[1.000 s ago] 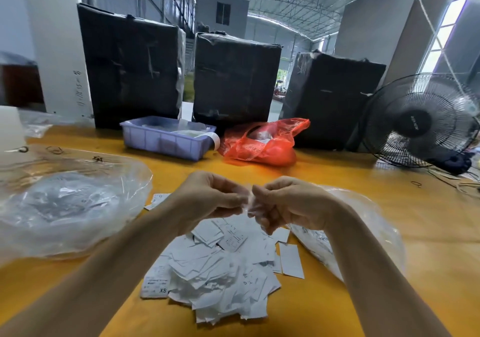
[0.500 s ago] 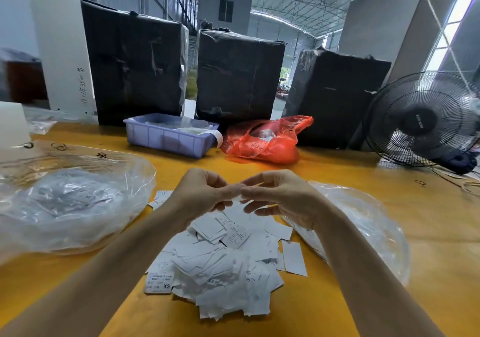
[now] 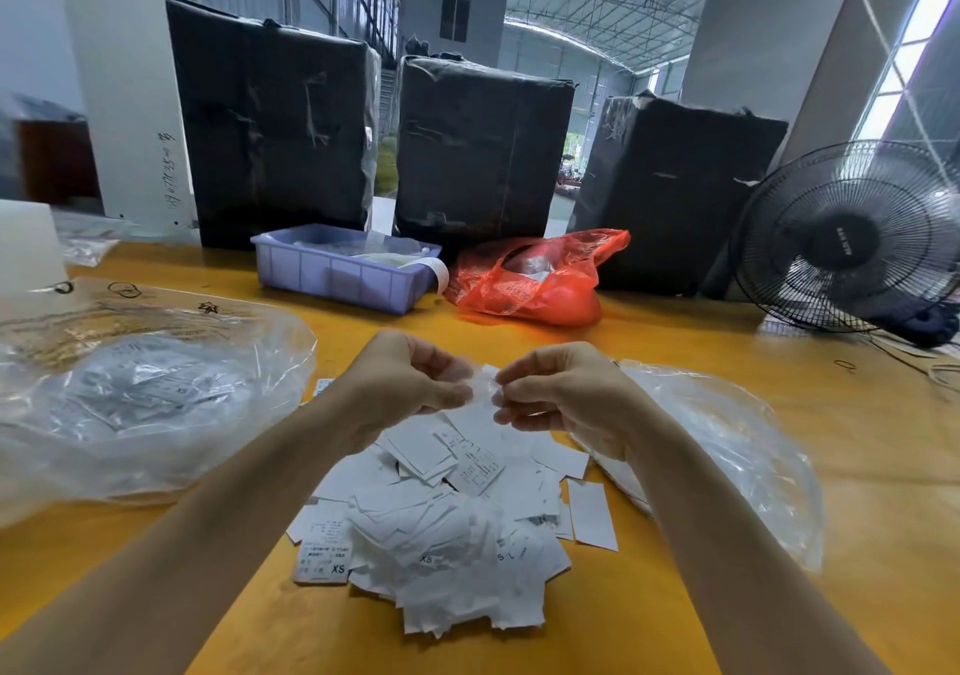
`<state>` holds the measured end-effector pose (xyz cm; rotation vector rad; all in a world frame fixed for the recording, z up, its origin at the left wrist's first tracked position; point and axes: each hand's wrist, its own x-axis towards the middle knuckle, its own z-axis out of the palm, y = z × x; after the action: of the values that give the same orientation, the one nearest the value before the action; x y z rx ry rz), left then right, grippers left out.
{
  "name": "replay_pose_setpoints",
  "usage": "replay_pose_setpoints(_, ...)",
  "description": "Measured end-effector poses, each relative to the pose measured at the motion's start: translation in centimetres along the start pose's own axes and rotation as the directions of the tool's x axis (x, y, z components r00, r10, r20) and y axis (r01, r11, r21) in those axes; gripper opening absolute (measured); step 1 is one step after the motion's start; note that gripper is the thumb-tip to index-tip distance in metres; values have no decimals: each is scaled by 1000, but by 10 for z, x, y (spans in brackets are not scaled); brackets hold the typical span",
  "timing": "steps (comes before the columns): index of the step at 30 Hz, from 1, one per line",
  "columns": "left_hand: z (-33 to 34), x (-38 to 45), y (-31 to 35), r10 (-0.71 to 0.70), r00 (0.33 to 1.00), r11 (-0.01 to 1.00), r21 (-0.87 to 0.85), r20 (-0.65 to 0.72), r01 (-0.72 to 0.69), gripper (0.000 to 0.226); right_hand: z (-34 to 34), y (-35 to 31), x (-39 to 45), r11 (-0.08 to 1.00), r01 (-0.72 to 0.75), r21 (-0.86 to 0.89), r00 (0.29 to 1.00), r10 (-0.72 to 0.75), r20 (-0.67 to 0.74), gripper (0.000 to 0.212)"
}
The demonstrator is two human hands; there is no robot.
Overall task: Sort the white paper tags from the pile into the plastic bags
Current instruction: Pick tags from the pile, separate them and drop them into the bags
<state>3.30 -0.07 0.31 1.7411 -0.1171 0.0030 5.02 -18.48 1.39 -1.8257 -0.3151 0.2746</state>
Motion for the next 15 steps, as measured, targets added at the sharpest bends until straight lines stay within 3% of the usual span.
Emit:
replay_pose_setpoints(3,2,0,-4,35,999,998,49,-27,-33,4,1,-2,-1,997,-47,64,994,40,99,33)
replay_pose_setpoints(5,3,1,-6,72,996,994,90,-61,-66,16,3,-3,-2,998,-54,29,980,47,192,62)
replay_pose_setpoints(7,5,1,-7,103,989,988,128,-107,-89,30,7,-3,-2,998,-26,-62,972,39,231,71)
replay_pose_setpoints(9,6,2,-6,119,983,983,155,-143,-96,39,11,-2,-1,997,8,-81,975,10,220,60)
replay_pose_setpoints(12,8,0,-4,138,982,983,138,-127,-120,45,14,1,0,998,60,-33,988,-55,145,24)
replay_pose_setpoints(15,8,-3,-2,165,981,984,88,-105,-157,56,10,0,-1,997,48,54,991,-54,121,26)
